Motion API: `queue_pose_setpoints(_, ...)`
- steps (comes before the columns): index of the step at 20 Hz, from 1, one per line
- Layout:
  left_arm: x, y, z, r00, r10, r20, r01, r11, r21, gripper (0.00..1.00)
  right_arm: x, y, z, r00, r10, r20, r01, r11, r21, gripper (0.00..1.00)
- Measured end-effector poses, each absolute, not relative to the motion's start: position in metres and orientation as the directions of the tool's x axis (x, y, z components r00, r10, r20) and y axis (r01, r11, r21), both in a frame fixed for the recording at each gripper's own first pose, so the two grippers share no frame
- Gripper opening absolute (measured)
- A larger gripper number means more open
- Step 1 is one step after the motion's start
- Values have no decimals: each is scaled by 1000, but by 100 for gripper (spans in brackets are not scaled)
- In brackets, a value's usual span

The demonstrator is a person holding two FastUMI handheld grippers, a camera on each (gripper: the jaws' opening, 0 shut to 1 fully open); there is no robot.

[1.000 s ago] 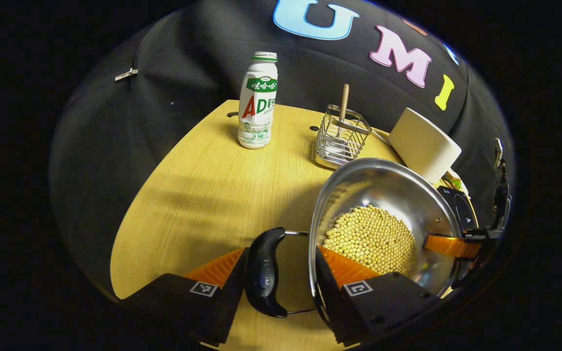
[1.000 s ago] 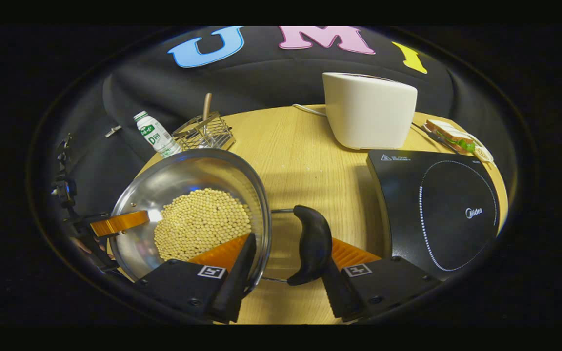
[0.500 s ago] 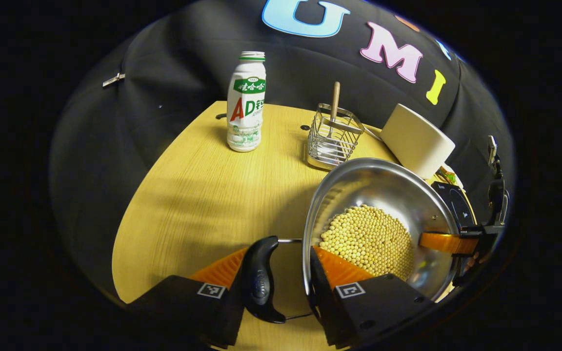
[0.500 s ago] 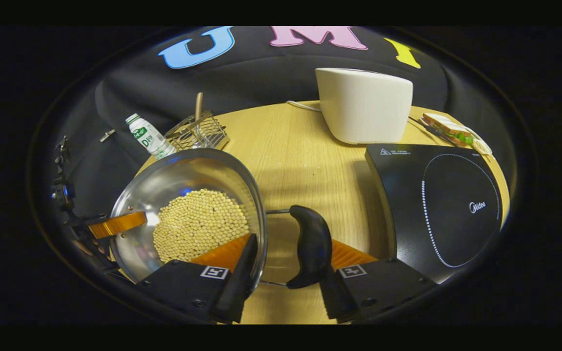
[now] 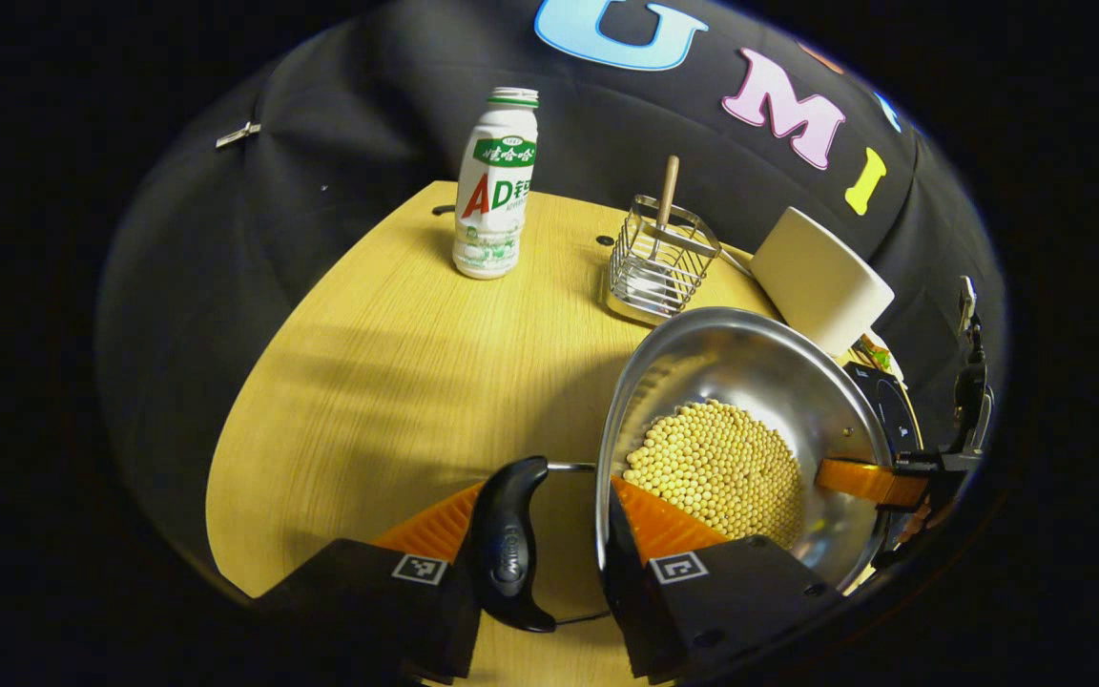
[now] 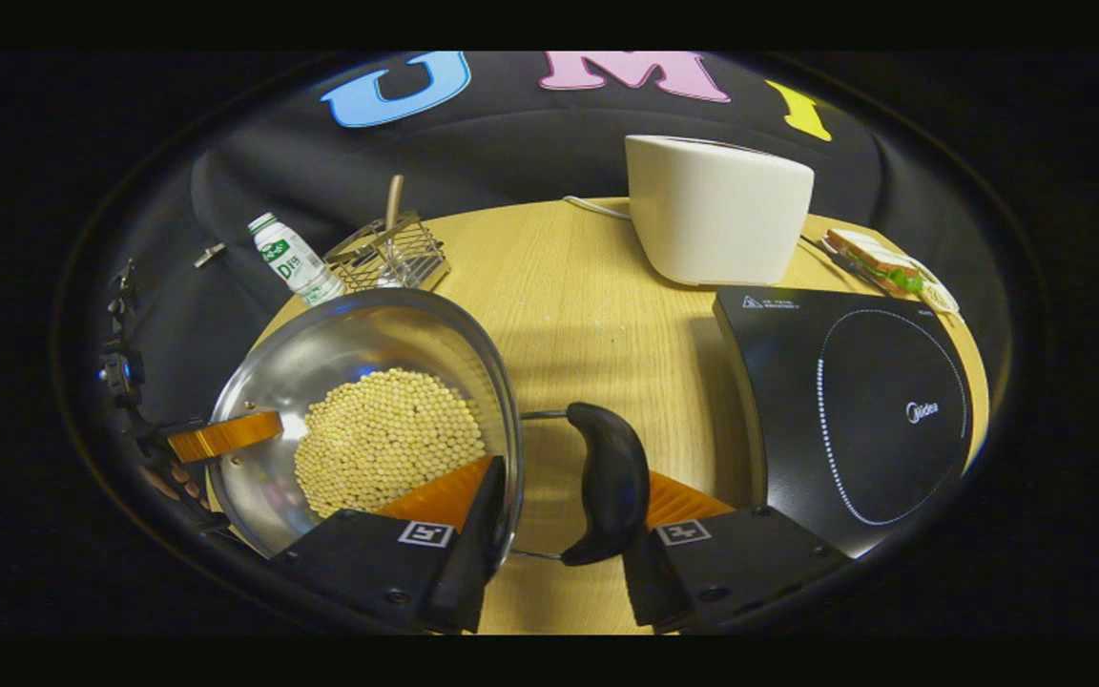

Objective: First push the handle of the pot to place it horizontally, then grasp the pot with both hands and set it on the induction cooktop.

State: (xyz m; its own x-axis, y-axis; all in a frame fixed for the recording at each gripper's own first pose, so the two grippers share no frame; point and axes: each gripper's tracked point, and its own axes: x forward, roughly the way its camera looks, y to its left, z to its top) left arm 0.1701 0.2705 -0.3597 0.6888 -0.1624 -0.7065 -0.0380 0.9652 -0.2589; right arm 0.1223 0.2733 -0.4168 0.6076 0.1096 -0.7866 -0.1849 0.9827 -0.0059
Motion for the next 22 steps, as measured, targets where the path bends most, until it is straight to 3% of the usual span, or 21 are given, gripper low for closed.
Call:
queue_pose_setpoints(3,163,272,-350,704,-147,-695,-62,962,-266,61,121,275,-404,617,124,-777,-208,978,-9,58)
queue_pose_setpoints(7,152,268,-326,716,-132,-686,-53,969,-242,61,112,273,-384,622,142,-770,-211,977,10,58)
queue_pose_setpoints(8,149,265,-320,718,-132,-684,-52,969,-241,61,108,270,-377,626,143,-767,-208,978,13,61)
queue_pose_setpoints(9,147,260,-314,719,-134,-682,-48,970,-240,61,106,266,-370,628,145,-764,-206,978,15,58)
queue_pose_setpoints(10,144,254,-307,720,-136,-680,-43,970,-239,61,104,260,-364,632,144,-762,-201,979,18,61)
queue_pose_setpoints(11,143,247,-302,722,-139,-678,-37,970,-238,61,102,253,-356,635,140,-760,-196,980,18,58)
queue_pose_setpoints(12,142,239,-295,726,-143,-673,-29,971,-238,61,99,245,-349,639,136,-757,-188,982,17,61)
queue_pose_setpoints(13,141,230,-289,726,-150,-671,-21,971,-239,61,99,237,-341,644,133,-753,-181,983,19,58)
queue_pose_setpoints(14,143,220,-283,729,-156,-667,-14,970,-242,61,101,229,-334,652,131,-747,-173,985,22,61)
queue_pose_setpoints(22,168,127,-251,741,-207,-639,53,966,-251,61,120,140,-286,718,101,-689,-110,993,31,61)
